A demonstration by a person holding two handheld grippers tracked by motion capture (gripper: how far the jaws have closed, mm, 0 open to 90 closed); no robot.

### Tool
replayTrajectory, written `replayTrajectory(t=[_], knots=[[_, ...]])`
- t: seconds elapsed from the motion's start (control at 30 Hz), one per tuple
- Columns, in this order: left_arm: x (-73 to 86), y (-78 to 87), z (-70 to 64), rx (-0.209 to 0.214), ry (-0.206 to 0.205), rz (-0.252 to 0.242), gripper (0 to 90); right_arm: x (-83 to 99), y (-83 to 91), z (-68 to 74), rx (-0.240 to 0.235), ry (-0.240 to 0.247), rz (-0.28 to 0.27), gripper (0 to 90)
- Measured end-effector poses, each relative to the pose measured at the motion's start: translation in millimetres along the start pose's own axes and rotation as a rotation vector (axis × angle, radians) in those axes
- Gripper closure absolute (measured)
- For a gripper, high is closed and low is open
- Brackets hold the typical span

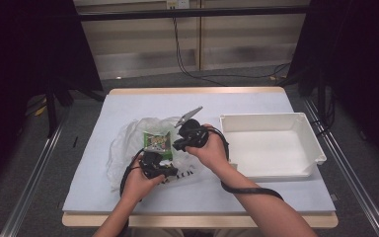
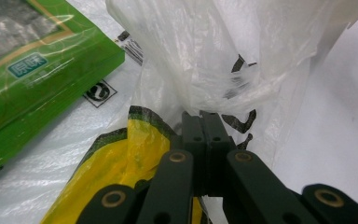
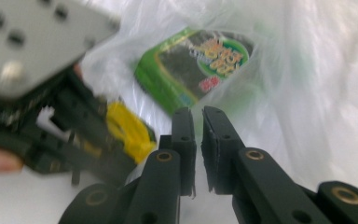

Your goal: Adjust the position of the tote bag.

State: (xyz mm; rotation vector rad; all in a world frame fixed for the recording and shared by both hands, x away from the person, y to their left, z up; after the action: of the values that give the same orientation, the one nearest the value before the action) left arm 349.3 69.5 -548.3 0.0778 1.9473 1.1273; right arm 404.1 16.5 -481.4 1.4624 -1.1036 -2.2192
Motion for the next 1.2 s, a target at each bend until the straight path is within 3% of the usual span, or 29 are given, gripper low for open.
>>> replayTrajectory(t=[0.03,0.17,0.27,0.5,0.57,0.63,0.67,0.7,0.73,0.8,0.87,0.9,0.97,1.03,1.1,1.13,1.2], knots=[[0.7,-0.1,-2.3,0.010,-0.003,0.015,90.0,-2.7,0.0,-3.3,0.007,-0.012,-0.004,82.7],[-3.9,-0.3,-3.9,0.013,0.007,-0.014,90.0,-7.2,3.5,-24.7,0.051,-0.041,0.002,83.5],[-6.7,3.1,-1.5,0.005,0.005,-0.033,80.7,-4.0,5.4,-35.1,0.069,-0.059,0.010,83.5],[-15.7,14.5,11.3,-0.092,-0.042,-0.071,53.3,6.3,12.7,-46.3,0.099,-0.088,0.022,83.8],[-19.0,19.3,13.9,-0.088,-0.030,-0.077,55.3,8.3,15.7,-47.2,0.100,-0.093,0.022,83.9],[-21.0,19.4,17.5,-0.112,-0.029,-0.092,50.6,10.1,21.7,-50.4,0.114,-0.090,0.018,83.9],[-20.8,18.7,18.8,-0.121,-0.036,-0.088,46.2,10.6,23.4,-51.1,0.117,-0.093,0.016,83.9],[-21.5,15.8,22.6,-0.158,-0.053,-0.099,41.6,11.0,25.0,-51.8,0.121,-0.092,0.016,83.8],[-19.4,14.7,24.6,-0.172,-0.073,-0.075,37.1,11.9,27.1,-52.1,0.121,-0.094,0.017,83.6],[-20.2,9.0,23.0,-0.155,-0.060,-0.083,39.7,11.9,28.8,-51.9,0.123,-0.093,0.007,83.6],[-19.5,4.3,21.9,-0.143,-0.088,-0.074,42.1,14.6,29.6,-50.5,0.123,-0.097,0.019,83.4],[-19.9,1.1,20.1,-0.132,-0.075,-0.079,43.6,15.6,29.1,-49.5,0.118,-0.098,0.019,83.5],[-20.3,-2.8,20.8,-0.141,-0.083,-0.081,45.2,17.6,28.1,-48.7,0.116,-0.094,0.031,83.1],[-18.6,-7.1,19.9,-0.131,-0.052,-0.064,53.8,18.4,27.4,-47.2,0.112,-0.097,0.038,82.8],[-17.4,-12.7,16.9,-0.110,-0.057,-0.070,59.3,18.2,26.4,-45.5,0.106,-0.092,0.034,82.8],[-18.0,-14.4,15.2,-0.099,-0.040,-0.078,67.2,18.1,26.1,-45.2,0.105,-0.080,0.034,82.8],[-15.4,-12.4,15.3,-0.092,-0.038,-0.042,78.4,17.1,26.2,-42.5,0.100,-0.083,0.027,82.5]])
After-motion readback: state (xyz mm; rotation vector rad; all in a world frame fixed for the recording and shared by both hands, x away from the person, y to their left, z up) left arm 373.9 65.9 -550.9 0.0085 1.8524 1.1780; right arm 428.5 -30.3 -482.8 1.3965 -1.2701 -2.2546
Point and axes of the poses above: each handheld gripper's, and its own axes: y roughly backward along the jaws, x roughly out of its underside, z roughly to its left, the point moved 10 cm from there along -y, roughly forward along the jaws, and after that the axes turned 9 degrees about -x, right-handed, at the moved point
